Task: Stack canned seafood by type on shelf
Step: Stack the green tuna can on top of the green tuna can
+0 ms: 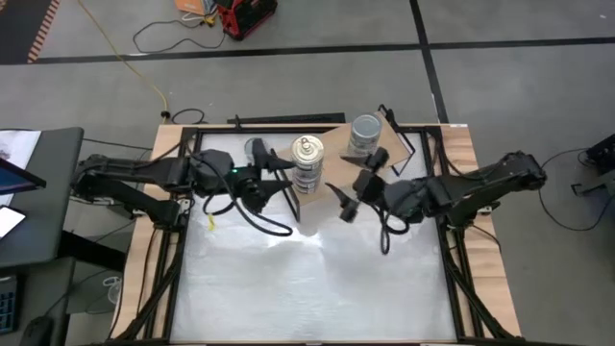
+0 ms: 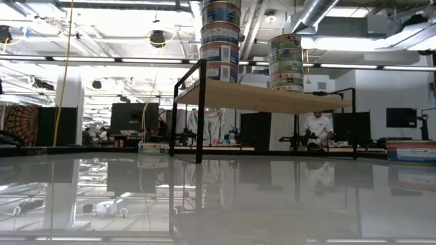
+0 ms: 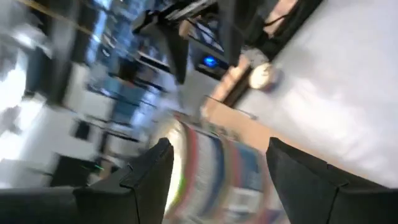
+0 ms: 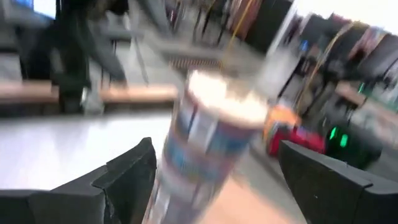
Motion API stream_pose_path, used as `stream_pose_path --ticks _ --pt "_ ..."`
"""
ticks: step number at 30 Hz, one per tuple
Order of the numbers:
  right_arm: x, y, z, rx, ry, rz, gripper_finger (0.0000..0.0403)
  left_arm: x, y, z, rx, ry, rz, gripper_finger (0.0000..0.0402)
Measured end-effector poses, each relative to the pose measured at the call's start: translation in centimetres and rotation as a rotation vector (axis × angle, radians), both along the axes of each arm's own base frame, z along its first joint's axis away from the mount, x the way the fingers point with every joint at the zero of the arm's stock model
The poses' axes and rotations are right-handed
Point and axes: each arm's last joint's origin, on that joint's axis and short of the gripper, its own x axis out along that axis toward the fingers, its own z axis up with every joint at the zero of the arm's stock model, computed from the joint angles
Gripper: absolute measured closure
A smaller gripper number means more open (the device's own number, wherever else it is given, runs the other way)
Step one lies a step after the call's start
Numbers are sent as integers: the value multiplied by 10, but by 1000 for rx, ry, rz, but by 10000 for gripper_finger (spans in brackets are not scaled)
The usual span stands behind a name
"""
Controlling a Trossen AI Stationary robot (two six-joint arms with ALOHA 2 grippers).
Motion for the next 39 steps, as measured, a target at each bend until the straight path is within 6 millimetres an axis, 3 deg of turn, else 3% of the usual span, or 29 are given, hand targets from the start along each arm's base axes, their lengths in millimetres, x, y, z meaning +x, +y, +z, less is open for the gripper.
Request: stream_pose_path --ticks 8,14,19,29,39 --pt "-25 24 -39 140 174 -91 42 -22 4 -21 -276 188 176 154" --pt "-52 55 -43 73 82 -122 42 -35 5 -44 -396 278 236 159" --pt "-65 71 -42 63 23 -95 42 -38 17 -58 -429 194 351 167" --pt "-57 82 -58 41 58 -96 42 -39 42 -104 -510 285 466 171" --pt "-68 71 -78 15 97 -226 42 -44 55 -155 -448 366 526 171"
